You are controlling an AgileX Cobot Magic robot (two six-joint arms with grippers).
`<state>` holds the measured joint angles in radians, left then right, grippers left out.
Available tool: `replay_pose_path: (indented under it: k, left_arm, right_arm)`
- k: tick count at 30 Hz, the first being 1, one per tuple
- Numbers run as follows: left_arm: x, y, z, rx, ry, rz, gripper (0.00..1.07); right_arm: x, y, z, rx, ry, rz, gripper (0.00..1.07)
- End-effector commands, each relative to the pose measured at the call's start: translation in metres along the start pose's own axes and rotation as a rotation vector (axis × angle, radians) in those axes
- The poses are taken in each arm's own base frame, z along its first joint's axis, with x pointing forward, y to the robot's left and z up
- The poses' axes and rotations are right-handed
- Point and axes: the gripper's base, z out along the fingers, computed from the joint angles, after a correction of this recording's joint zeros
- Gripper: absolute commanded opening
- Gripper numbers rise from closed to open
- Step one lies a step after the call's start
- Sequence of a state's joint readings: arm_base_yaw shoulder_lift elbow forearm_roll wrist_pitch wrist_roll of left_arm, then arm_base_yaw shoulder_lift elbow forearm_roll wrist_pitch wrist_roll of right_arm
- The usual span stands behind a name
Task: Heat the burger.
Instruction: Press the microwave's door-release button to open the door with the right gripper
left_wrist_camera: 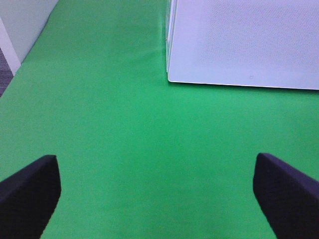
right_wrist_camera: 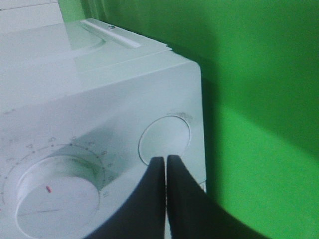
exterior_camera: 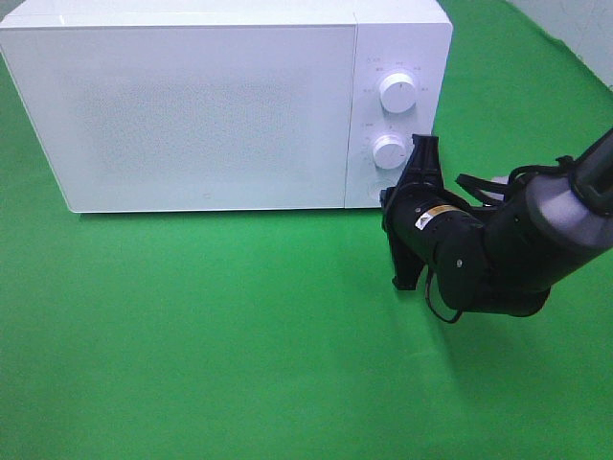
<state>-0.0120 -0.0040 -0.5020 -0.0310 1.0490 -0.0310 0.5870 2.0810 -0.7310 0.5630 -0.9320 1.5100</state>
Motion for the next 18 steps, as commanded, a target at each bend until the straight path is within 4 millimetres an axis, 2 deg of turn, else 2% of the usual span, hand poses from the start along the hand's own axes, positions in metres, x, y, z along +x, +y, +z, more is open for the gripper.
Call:
replay_pose_path:
  k: [1,3,8,18]
  left_arm:
    - [0.001,0.0,-0.003,-0.001,-0.029,0.001,0.97]
    - [0.001,0.0,-0.003,-0.001,-0.029,0.001,0.97]
    - [0.001,0.0,-0.003,-0.001,-0.029,0.001,0.97]
    - [0.001,0.0,-0.003,-0.002,-0.029,0.002,0.97]
  right_arm:
    - [0.001,0.003,0.007,-0.017,0.013,0.003,0.0]
    - [0.0,0.002,0.017,-0.02,0.002,0.009,0.0]
    - [-0.001,0.002,0.026,-0.022,0.003,0.005,0.0]
    - [-0.006,0.005,0.029,-0.027,-0.022,-0.002,0.0]
